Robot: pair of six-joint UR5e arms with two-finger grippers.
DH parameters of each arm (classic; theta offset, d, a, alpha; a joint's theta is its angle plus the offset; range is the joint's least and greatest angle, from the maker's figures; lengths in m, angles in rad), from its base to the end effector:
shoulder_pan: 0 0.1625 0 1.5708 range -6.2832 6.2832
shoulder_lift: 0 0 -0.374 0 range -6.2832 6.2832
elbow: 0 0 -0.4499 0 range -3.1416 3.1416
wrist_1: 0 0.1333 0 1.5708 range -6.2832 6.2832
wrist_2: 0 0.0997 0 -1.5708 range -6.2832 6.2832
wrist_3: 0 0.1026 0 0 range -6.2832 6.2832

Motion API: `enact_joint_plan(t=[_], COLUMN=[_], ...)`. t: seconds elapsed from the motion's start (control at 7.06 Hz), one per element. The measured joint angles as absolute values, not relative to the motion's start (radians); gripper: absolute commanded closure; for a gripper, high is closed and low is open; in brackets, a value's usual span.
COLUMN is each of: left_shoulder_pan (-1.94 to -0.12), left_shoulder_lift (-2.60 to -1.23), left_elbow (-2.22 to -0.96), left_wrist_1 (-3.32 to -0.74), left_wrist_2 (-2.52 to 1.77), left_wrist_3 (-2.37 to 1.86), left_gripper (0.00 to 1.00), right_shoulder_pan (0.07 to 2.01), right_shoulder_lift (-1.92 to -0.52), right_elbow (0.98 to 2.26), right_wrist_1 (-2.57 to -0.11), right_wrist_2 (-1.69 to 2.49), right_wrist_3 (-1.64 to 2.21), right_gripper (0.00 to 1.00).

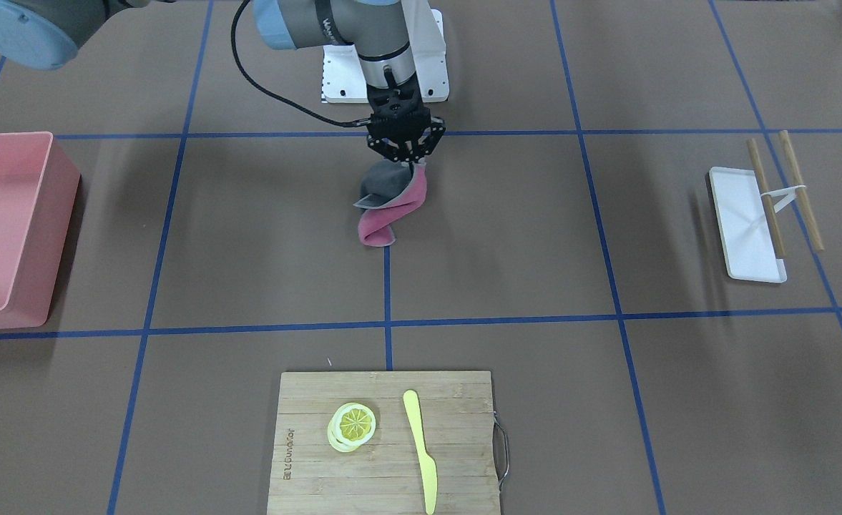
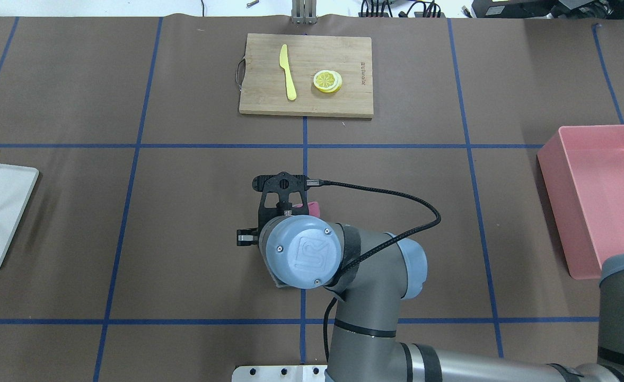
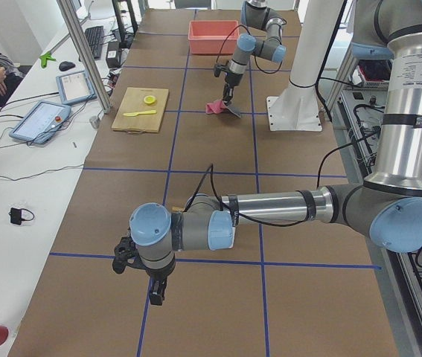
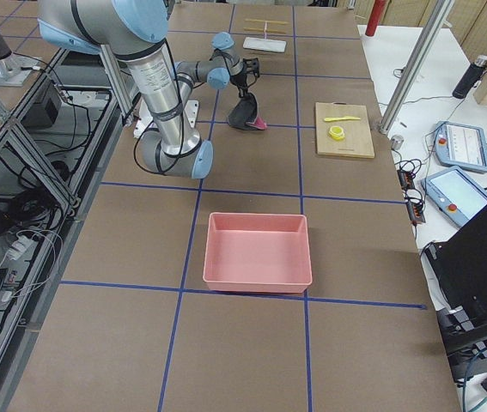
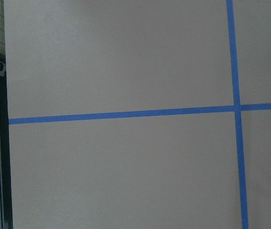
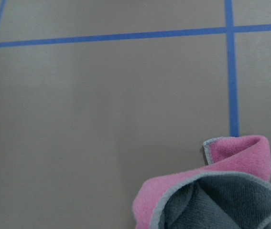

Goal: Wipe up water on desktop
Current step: 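Drag the cloth with the right gripper back toward the table center, then wipe the cloth along the table with the right gripper near the bin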

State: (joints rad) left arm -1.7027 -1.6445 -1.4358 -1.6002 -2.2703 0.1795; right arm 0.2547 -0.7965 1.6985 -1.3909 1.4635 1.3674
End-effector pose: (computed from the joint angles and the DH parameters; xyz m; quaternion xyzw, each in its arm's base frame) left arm -0.1421 -0.5599 0.6447 0.0383 0.3408 0.0169 0.9392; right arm -0.6191 -0.3103 0.0368 0.1615 -0.4903 0.0496 0.8550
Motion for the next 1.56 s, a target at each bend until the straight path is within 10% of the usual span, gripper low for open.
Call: enact_joint_plan(t=[1.56], left_shoulder_pan=[-1.703], left_shoulder_lift=[-1.631], left_elbow=[-1.468], left_wrist_1=[-1.594], left_wrist_2=[-2.272], left_wrist_3=[0.179], left_gripper=[0.02], right_shoulder_pan=[0.344], right_shoulder_lift=[-1.229], right_elbow=[2.193], right_wrist_1=[-2.225], right_wrist_2=[1.556], right_wrist_3=[1.107], right_gripper=[1.0])
